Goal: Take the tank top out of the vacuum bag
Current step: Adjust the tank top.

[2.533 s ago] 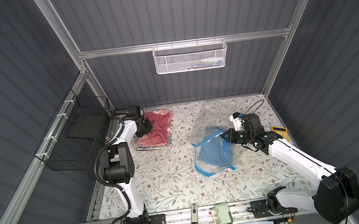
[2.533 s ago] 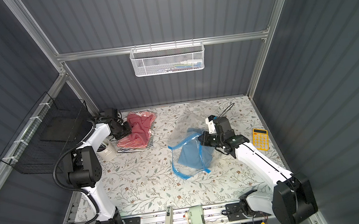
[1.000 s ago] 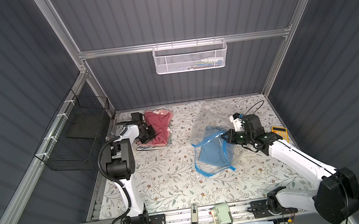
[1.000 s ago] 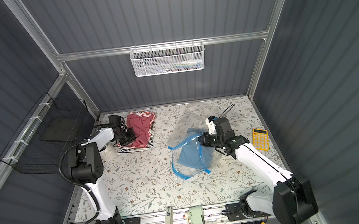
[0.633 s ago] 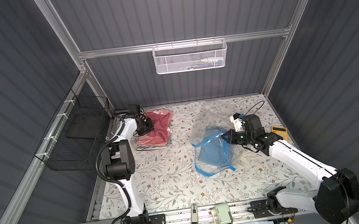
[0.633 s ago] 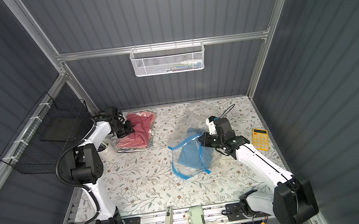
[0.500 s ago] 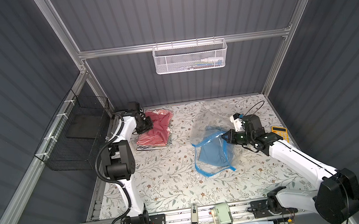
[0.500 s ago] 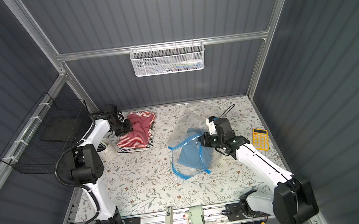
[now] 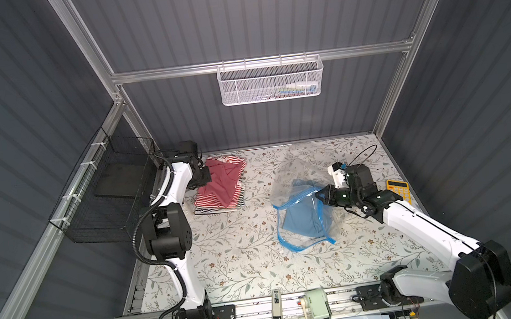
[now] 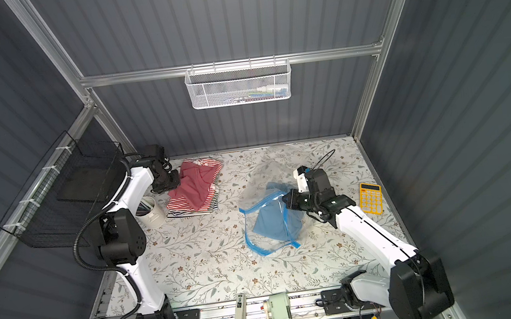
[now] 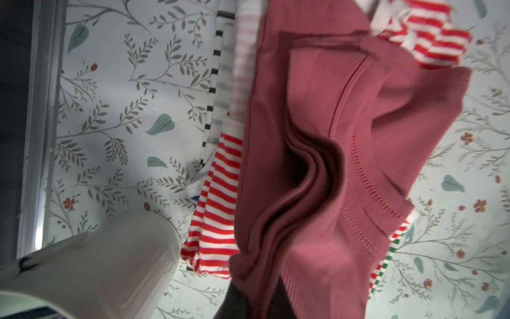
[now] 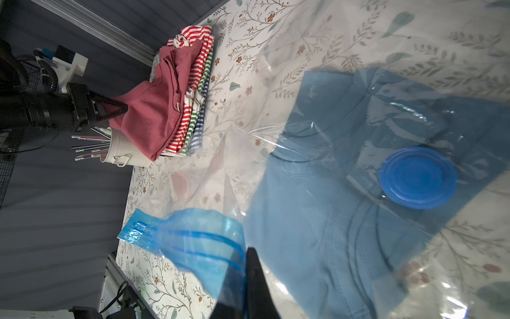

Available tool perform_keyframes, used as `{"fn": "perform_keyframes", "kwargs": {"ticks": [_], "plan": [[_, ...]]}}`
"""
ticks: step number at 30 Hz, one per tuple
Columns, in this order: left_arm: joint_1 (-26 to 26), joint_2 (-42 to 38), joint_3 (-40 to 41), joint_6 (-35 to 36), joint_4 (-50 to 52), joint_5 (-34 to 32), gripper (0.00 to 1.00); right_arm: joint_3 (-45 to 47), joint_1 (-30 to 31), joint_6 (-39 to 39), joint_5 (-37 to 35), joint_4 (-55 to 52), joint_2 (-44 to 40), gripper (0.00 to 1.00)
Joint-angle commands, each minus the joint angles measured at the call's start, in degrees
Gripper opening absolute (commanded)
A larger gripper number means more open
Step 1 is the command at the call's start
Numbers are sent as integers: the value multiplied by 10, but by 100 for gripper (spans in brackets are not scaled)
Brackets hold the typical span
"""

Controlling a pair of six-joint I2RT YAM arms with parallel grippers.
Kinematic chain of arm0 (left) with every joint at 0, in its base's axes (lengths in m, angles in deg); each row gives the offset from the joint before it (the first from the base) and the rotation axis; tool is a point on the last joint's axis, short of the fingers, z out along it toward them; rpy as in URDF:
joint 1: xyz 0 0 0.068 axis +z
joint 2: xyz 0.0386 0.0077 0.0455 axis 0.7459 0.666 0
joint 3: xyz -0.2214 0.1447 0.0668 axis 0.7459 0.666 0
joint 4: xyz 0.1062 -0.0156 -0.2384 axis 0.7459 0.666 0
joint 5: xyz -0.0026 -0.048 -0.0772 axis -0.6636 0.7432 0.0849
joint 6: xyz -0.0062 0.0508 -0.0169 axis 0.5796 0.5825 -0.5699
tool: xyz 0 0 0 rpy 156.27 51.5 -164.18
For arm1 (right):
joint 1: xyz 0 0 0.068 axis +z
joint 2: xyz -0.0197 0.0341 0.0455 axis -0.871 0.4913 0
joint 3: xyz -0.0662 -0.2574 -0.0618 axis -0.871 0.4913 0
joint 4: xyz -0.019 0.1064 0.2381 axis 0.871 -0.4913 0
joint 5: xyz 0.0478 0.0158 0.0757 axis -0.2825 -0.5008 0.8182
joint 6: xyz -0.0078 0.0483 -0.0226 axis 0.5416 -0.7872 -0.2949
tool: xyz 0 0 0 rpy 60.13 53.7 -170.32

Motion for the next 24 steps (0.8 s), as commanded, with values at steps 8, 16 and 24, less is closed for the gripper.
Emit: {"fn": "perform_keyframes", "kwargs": {"ticks": [8,16,24], "plan": [[-1,-61,75,-24,-26,-105,25,4,-3,2,2,3,-5,0],[-48,-118,96,-3,-121,-108,58,7,-3,-6,10,24,12,0],[-125,38,-39,-12,-123,-12,53,-1,-3,-17,25,38,33,0]]}}
